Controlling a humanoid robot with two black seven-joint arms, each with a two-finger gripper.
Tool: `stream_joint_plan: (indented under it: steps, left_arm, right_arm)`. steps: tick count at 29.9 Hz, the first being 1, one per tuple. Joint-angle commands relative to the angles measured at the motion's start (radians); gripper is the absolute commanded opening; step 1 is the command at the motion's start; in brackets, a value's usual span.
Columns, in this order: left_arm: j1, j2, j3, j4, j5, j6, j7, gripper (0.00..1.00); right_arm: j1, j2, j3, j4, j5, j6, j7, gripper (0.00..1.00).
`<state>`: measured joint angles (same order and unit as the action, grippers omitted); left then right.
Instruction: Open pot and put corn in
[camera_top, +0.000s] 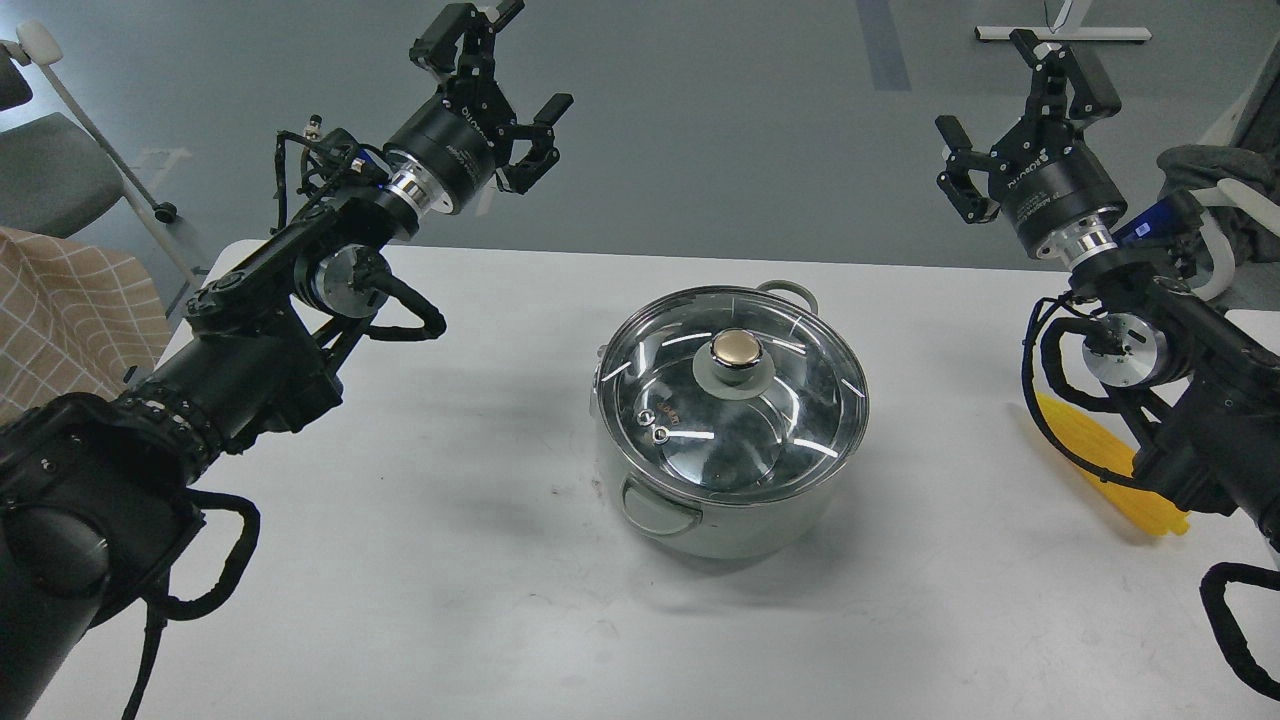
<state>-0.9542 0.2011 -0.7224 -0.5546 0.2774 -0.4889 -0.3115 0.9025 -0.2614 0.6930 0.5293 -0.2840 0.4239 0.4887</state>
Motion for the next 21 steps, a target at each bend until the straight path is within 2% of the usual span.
stream_joint_plan:
  steps: [1,21]
  left_arm:
    - [0.002,0.0,0.0,-0.008,0.0,0.0,-0.003,0.98]
    - [0.008,-0.012,-0.006,-0.045,-0.004,0.0,-0.003,0.98]
  right_arm:
    - [0.001,0.001,0.002,0.0,-0.001,-0.007,0.0,1.0]
    - [-0.001,-0.001,0.014,0.001,0.002,-0.011,0.0,1.0]
